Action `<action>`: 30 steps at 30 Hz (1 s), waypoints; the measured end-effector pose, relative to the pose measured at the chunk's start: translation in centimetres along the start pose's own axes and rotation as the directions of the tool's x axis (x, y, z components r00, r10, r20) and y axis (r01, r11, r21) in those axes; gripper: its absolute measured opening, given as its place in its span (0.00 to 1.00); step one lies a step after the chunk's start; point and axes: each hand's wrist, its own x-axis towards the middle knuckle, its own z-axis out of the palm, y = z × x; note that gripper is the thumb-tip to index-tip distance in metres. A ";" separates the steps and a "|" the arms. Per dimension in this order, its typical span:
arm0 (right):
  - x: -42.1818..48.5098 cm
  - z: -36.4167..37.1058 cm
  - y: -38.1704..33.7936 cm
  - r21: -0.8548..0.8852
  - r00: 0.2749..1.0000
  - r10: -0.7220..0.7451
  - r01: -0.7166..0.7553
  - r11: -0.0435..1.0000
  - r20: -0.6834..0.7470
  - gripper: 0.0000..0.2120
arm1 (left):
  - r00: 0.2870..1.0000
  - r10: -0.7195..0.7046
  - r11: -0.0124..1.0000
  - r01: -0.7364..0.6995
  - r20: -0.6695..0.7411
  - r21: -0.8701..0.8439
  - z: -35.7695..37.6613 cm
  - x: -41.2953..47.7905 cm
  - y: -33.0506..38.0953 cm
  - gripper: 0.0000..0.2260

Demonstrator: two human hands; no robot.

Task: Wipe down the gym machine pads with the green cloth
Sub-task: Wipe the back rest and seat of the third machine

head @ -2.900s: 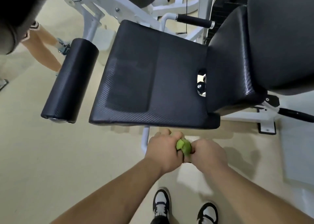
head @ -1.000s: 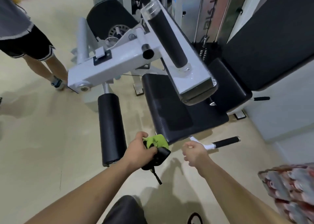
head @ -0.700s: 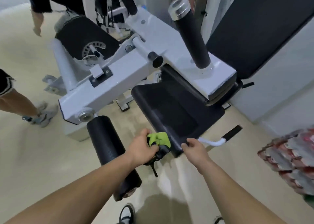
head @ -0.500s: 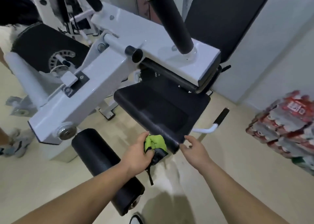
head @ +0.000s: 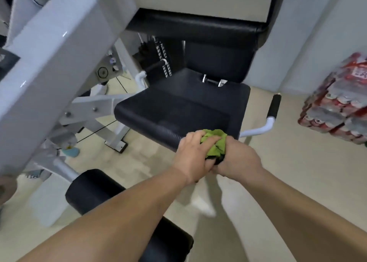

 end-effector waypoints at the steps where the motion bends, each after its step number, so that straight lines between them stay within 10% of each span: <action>1: 0.6 0.0 -0.4 -0.068 0.999 0.039 -0.038 0.997 0.001 0.25 | 0.999 0.037 0.999 -0.036 -0.011 0.039 -0.7 0.3 -1.6 0.29; 6: 2.4 0.4 -2.4 -0.316 0.989 0.146 -0.126 0.940 0.039 0.28 | 0.918 -0.346 0.931 0.362 -0.192 0.054 -4.7 0.8 -12.7 0.28; 11: 3.2 1.1 -4.3 -0.448 0.990 0.134 -0.136 0.884 -0.035 0.21 | 0.466 -0.841 0.539 0.693 -0.273 -0.479 -3.7 3.0 -12.1 0.27; 16: 4.4 0.8 -5.9 -0.566 0.994 0.106 -0.089 0.820 -0.003 0.21 | 0.942 -0.173 0.982 0.143 -0.288 -0.123 0.2 0.5 -3.6 0.24; 19: 4.9 0.5 -6.5 -0.622 0.996 0.084 -0.044 0.781 0.036 0.23 | 0.980 0.067 0.994 -0.081 -0.187 -0.071 -1.4 1.3 -6.9 0.24; 22: 4.8 0.4 -6.1 -0.619 0.997 0.072 -0.037 0.785 0.031 0.24 | 0.941 -0.107 0.994 0.099 -0.321 -0.039 -3.5 3.1 -13.4 0.25; 26: 4.2 0.7 -5.2 -0.579 0.996 0.083 -0.073 0.812 -0.008 0.24 | 0.641 -0.631 0.770 0.587 -0.436 -0.251 -5.9 4.4 -20.3 0.26; 30: 4.1 0.6 -4.9 -0.530 0.994 0.107 -0.105 0.842 -0.027 0.24 | 0.274 -0.914 0.407 0.625 -0.300 -0.666 -5.3 4.5 -18.5 0.25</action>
